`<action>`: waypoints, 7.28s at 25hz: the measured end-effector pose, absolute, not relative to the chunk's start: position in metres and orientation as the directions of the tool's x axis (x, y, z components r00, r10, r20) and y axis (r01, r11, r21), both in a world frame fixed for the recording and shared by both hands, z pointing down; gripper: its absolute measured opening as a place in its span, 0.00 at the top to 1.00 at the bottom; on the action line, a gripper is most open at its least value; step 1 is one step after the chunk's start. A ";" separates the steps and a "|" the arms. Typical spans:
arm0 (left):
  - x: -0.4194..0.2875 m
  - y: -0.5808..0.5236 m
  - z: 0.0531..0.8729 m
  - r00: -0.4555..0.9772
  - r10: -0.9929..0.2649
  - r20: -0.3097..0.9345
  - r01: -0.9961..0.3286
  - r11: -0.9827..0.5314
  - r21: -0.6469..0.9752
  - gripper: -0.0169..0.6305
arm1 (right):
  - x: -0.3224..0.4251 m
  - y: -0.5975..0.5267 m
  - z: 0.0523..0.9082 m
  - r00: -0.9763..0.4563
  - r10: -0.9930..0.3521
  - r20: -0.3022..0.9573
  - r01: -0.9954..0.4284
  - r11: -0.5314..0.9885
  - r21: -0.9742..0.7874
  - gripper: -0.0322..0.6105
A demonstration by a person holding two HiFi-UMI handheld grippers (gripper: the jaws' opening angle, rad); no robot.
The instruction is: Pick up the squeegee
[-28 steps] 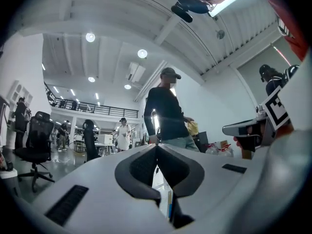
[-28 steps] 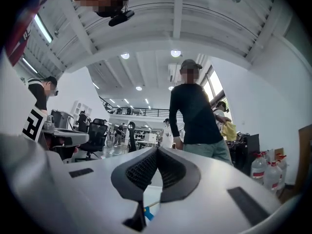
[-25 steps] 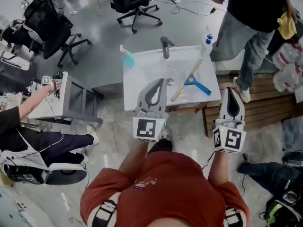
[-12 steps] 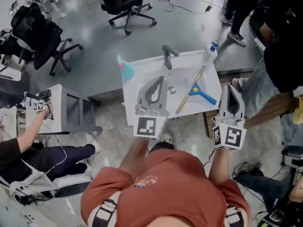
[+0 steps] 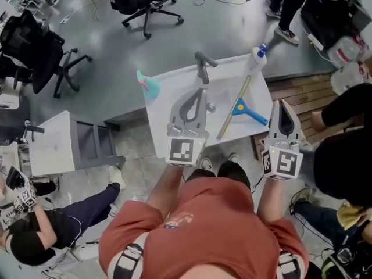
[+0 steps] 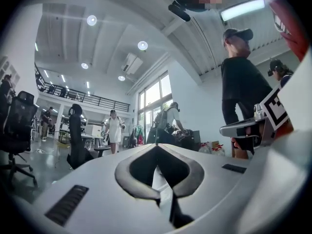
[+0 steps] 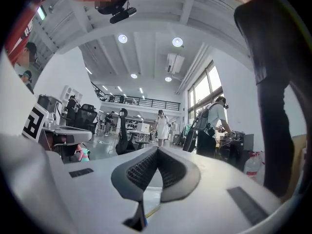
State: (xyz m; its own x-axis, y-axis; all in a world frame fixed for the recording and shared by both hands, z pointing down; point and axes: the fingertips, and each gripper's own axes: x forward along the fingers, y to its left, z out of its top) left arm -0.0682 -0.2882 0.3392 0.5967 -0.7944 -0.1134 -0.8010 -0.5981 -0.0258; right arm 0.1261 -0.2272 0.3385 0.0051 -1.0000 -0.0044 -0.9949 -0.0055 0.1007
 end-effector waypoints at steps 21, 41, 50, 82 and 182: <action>0.018 -0.349 0.442 0.595 -0.803 0.043 -0.802 -0.596 -0.036 0.95 | 0.195 -0.312 0.462 -0.099 -0.971 0.219 -0.993 0.110 0.042 0.94; 0.029 -0.370 0.521 0.525 -0.829 0.194 -0.839 -0.543 -0.049 0.95 | 0.167 -0.317 0.614 -0.404 -0.729 0.553 -0.890 0.452 -0.055 0.75; 0.028 -0.368 0.540 0.494 -0.839 0.230 -0.856 -0.516 -0.045 0.95 | 0.149 -0.303 0.655 -0.465 -0.554 0.691 -0.766 0.643 0.000 0.63; 0.015 -0.363 0.552 0.441 -0.862 0.252 -0.884 -0.466 -0.048 0.95 | 0.136 -0.297 0.707 -0.426 -0.347 0.835 -0.626 0.780 0.005 0.73; -0.080 -0.316 0.283 0.390 -0.886 -0.250 -0.921 -0.378 -0.096 0.95 | 0.161 -0.313 0.264 -0.120 -0.971 -0.208 -0.987 0.094 0.131 0.73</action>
